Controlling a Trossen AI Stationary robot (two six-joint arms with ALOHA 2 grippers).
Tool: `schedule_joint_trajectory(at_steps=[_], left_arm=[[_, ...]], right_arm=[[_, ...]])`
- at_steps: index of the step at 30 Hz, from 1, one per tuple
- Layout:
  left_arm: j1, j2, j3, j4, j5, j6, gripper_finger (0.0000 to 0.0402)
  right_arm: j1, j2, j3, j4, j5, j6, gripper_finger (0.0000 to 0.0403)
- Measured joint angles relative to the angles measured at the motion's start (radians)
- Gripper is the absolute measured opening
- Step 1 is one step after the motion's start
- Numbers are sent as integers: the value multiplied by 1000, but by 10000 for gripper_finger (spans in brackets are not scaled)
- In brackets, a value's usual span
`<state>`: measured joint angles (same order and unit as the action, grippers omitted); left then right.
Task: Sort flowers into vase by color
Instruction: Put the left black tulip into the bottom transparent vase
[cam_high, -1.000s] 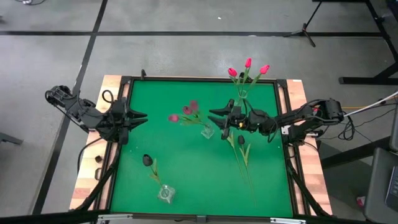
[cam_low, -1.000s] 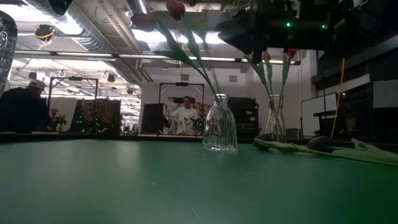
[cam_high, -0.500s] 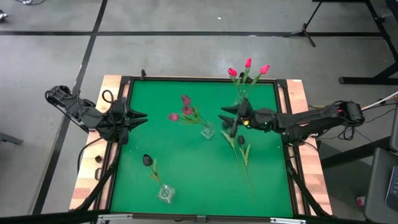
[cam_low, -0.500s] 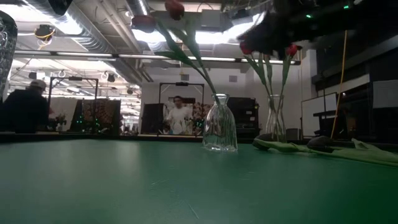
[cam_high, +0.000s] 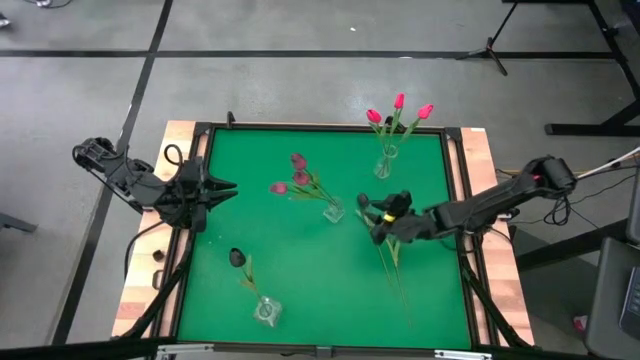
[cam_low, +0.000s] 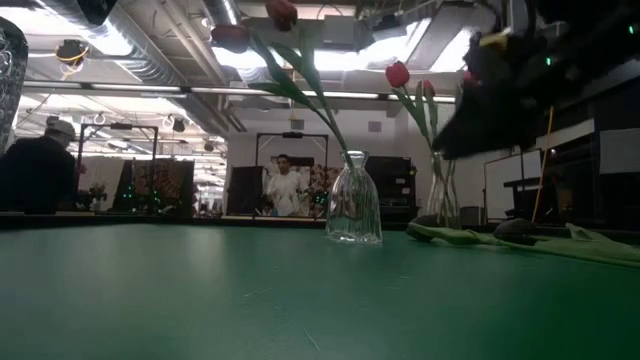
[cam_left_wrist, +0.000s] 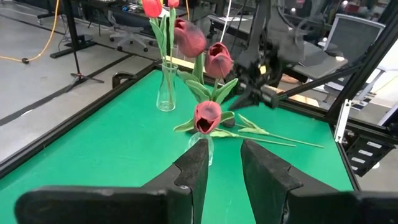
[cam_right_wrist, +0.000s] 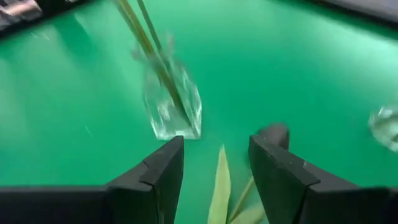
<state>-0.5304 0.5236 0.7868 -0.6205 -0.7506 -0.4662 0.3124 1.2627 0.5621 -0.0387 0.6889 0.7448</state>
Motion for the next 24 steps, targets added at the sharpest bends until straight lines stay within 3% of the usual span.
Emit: schedule_joint_trajectory(at_steps=[10, 16, 24], left_arm=[[0, 0, 0, 0, 0, -7, 92], [0, 0, 0, 0, 0, -36, 92], [0, 0, 0, 0, -26, -58, 92]], right_arm=[[21, 270, 125, -208, -8, 161, 182], [21, 347, 192, -338, -54, 248, 182], [21, 403, 193, -351, -140, 324, 175]])
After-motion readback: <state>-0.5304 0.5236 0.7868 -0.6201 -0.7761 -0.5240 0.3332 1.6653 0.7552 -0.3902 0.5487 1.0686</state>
